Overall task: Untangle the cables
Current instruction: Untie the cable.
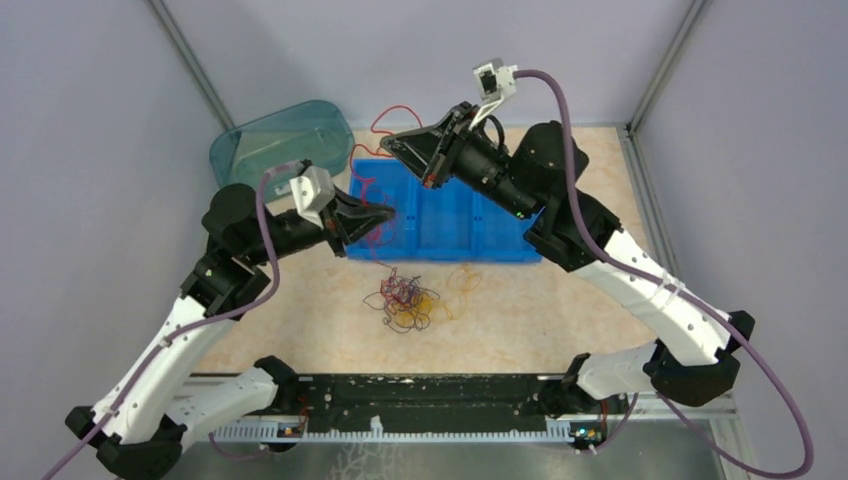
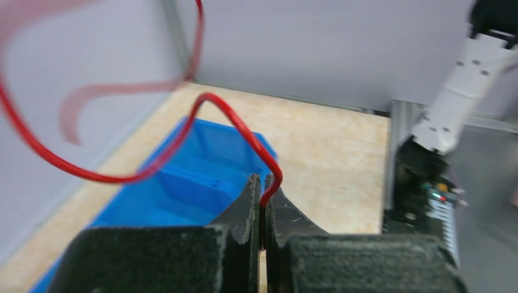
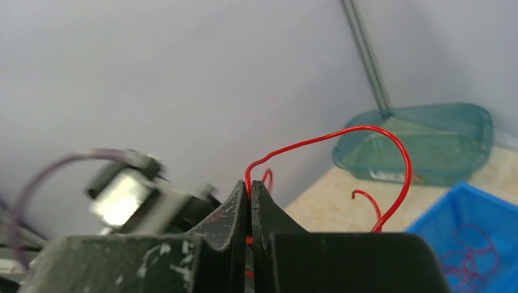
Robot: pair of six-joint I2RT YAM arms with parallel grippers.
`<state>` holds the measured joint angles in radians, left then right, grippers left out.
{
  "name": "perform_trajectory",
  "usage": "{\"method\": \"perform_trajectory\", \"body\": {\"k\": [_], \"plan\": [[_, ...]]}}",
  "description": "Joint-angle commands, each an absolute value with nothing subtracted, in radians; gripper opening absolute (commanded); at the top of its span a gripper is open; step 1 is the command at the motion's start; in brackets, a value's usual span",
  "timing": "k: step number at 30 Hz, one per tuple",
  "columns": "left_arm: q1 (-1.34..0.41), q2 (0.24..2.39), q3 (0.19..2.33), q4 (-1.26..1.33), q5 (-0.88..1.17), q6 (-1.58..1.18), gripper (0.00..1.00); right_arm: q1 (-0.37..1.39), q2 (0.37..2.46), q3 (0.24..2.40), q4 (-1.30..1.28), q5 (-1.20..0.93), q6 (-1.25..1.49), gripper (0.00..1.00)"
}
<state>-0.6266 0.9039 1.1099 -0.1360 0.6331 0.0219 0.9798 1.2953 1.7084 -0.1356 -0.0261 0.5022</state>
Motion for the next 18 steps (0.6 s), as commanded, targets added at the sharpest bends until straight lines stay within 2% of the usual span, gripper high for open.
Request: {"method": "perform_trajectory", "body": {"k": [1,5,9,12,15,18], "plan": [[-0.626,0.899,1.192,-0.158,0.387,0.175,0.0,0.912,1.273,1.593,-0.088,-0.057,0.565,0.0],[-0.621,0.956,1.229,-0.148,0.358,0.206,0.0,0.862,1.297,1.5,-0.064,-0.113,0.62,0.02],[-0.61,1.026,1.267,-0.142,0.291,0.223,0.0,0.806,1.312,1.433,-0.074,-0.164,0.657,0.29],[-0.577,1.07,1.277,-0.125,0.228,0.236,0.0,0.758,1.298,1.372,-0.092,-0.186,0.668,0.42],[-0.524,1.112,1.285,-0.096,0.227,0.236,0.0,0.729,1.262,1.3,-0.095,-0.2,0.668,0.48],[-0.47,1.157,1.311,-0.079,0.269,0.214,0.0,0.715,1.214,1.223,-0.098,-0.189,0.663,0.49]]}}
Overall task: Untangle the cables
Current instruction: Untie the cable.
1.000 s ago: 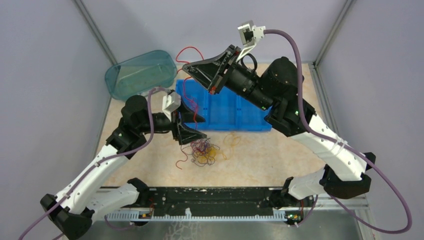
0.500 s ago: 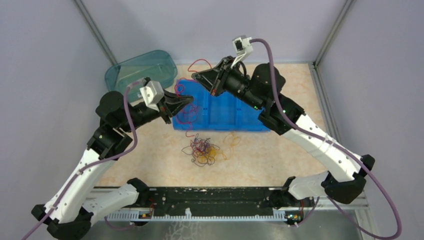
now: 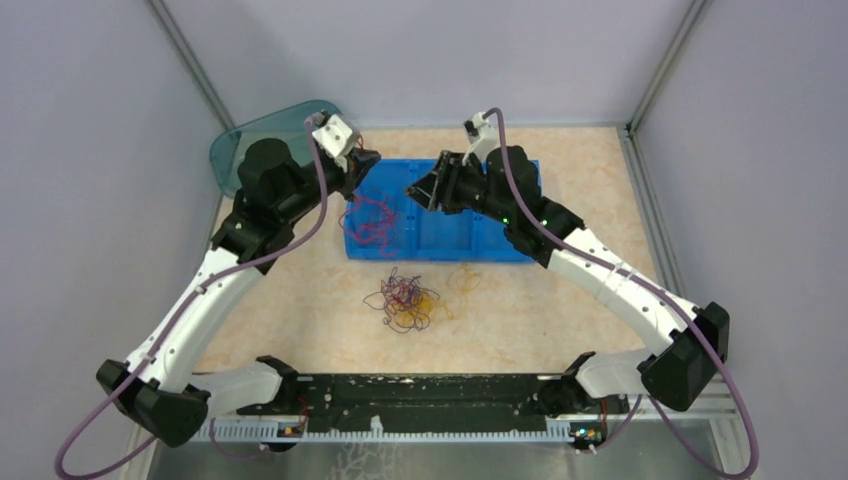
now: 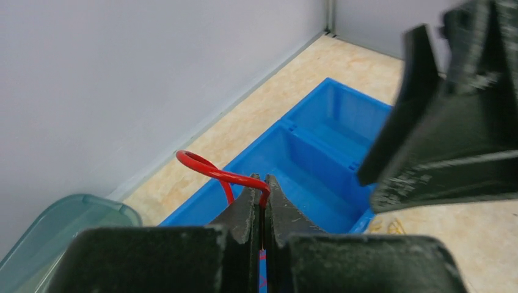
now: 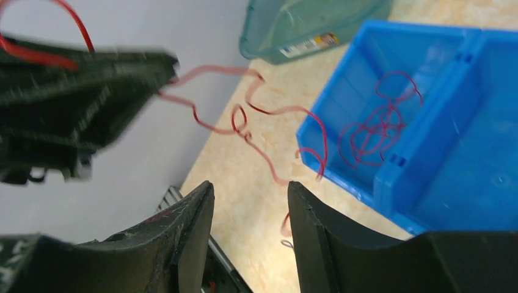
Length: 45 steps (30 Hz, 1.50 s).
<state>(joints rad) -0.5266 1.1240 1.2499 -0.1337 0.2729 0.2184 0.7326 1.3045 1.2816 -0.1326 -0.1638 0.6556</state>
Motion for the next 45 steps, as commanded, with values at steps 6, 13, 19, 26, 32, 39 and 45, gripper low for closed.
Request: {"method": "perform_trajectory", "body": {"k": [6,13,19,26,32,39,45], "plan": [[-0.432,1.233,1.343,-0.06,0.319,0.203,0.0,0.698,1.118,1.093,-0.103,-0.149,0.661,0.49],[-0.422,1.294,1.348,-0.05,0.343,0.216,0.0,0.697,1.023,1.002,-0.116,-0.102,0.656,0.45],[-0.42,1.324,1.358,-0.029,0.365,0.239,0.0,0.696,0.97,0.981,-0.144,-0.073,0.638,0.43],[-0.42,1.368,1.351,-0.035,0.369,0.279,0.0,0.696,0.932,0.975,-0.167,-0.055,0.632,0.42],[-0.419,1.432,1.347,-0.049,0.384,0.317,0.0,0.697,0.909,0.986,-0.191,-0.036,0.619,0.42],[-0.419,1.512,1.403,-0.04,0.418,0.28,0.0,0.697,0.905,0.982,-0.196,-0.027,0.613,0.42],[-0.419,1.56,1.459,-0.026,0.411,0.274,0.0,0.696,0.908,0.991,-0.196,-0.028,0.605,0.42]]}}
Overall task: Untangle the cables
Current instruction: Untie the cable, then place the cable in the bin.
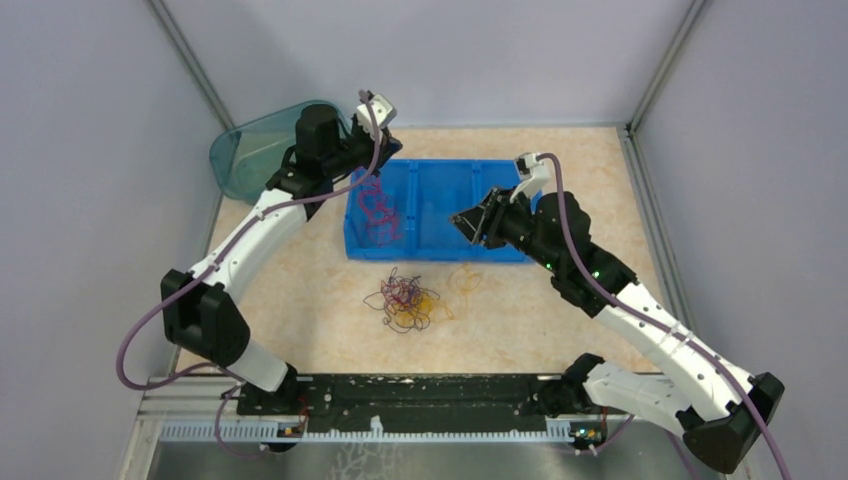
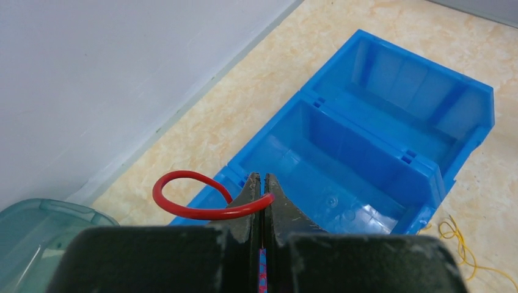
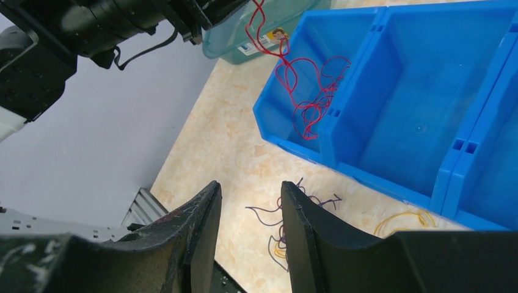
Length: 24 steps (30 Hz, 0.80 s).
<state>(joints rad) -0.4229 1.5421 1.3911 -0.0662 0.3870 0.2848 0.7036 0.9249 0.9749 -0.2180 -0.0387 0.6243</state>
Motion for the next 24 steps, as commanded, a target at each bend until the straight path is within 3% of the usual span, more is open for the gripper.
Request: {"method": "perform_trajectory", "body": {"k": [1,7,14,17,24], "plan": [[-0.419,1.565,1.464,-0.025,0.412,0.27,0.0,0.696,0.908,0.992,-0.196,-0.027,0.604,0.42],[-0.416,1.59,1.453,-0.034,0.403,0.292,0.03,0.696,0.907,1.002,-0.202,-0.026,0.594,0.42],[-0.4,1.708,1.559,-0.225,0.386,0.301,0.18,0.697,0.903,1.004,-0.214,-0.019,0.583,0.41],[-0.396,1.742,1.602,-0.297,0.402,0.322,0.32,0.696,0.905,1.007,-0.222,-0.021,0.579,0.42],[-0.387,1.72,1.596,-0.337,0.387,0.326,0.41,0.696,0.921,1.01,-0.228,-0.024,0.572,0.44]]}}
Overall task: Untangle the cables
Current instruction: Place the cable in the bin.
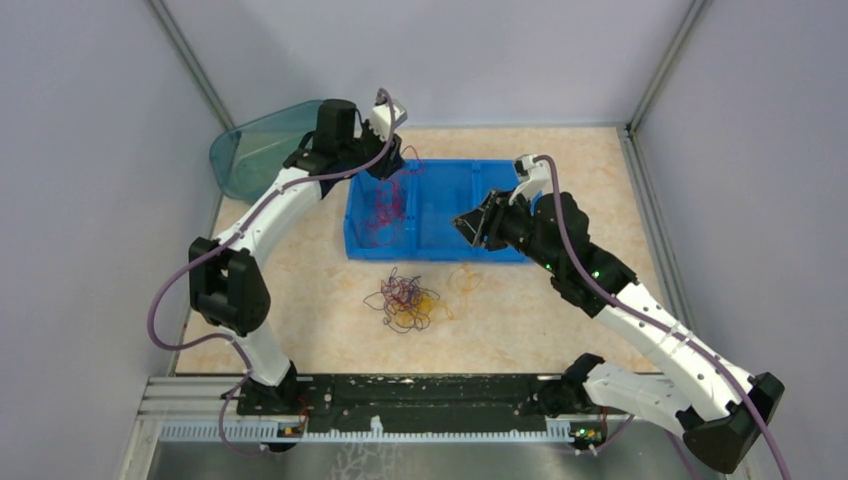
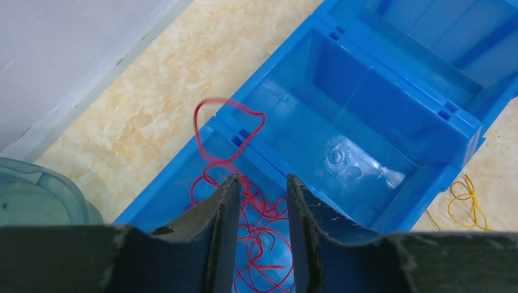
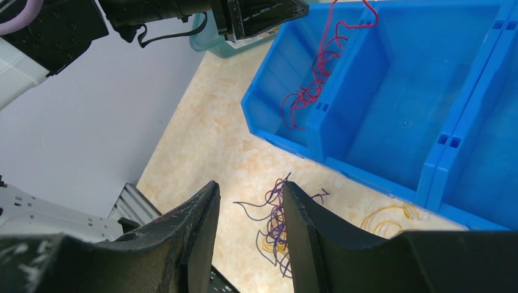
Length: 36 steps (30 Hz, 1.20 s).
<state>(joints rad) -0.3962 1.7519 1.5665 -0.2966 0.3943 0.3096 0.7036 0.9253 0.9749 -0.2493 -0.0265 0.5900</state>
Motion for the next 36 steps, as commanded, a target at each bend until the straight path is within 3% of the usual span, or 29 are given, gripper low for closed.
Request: {"method": "perform_trajectory", "body": {"k": [1,3,8,12,20,24,36], "plan": [[-0.385,1.714,1.593,-0.345,0.375,0.334,0.46,0.696,0.922,1.011,-0.224,-0.031,0.571,0.44],[-0.38,1.712,1.591,-0.377,0.341,0.37,0.54,0.696,0.926,1.017,-0.224,-0.04,0.568,0.44],[-0.326,1.695,1.561,-0.394,0.347,0.371,0.51,0.696,0.934,1.023,-0.227,-0.038,0.563,0.44],[-0.316,1.682,1.527,-0.358,0.407,0.366,0.66,0.696,0.942,1.026,-0.245,-0.04,0.561,0.44],[-0.318,1.711,1.508,-0.502,0.585,0.487,0.61,0.696,0.951,0.98,-0.254,-0.086,0.549,0.46],[-0.321,1.687,1.407,-0.593,0.666,0.622,0.63,0.702,0.984,0.91,-0.239,-0.13,0.55,0.46],[-0.33,1.723,1.175,-0.21,0.384,0.57,0.58,0.919,1.167,0.733,-0.012,0.023,0.547,0.49]]}}
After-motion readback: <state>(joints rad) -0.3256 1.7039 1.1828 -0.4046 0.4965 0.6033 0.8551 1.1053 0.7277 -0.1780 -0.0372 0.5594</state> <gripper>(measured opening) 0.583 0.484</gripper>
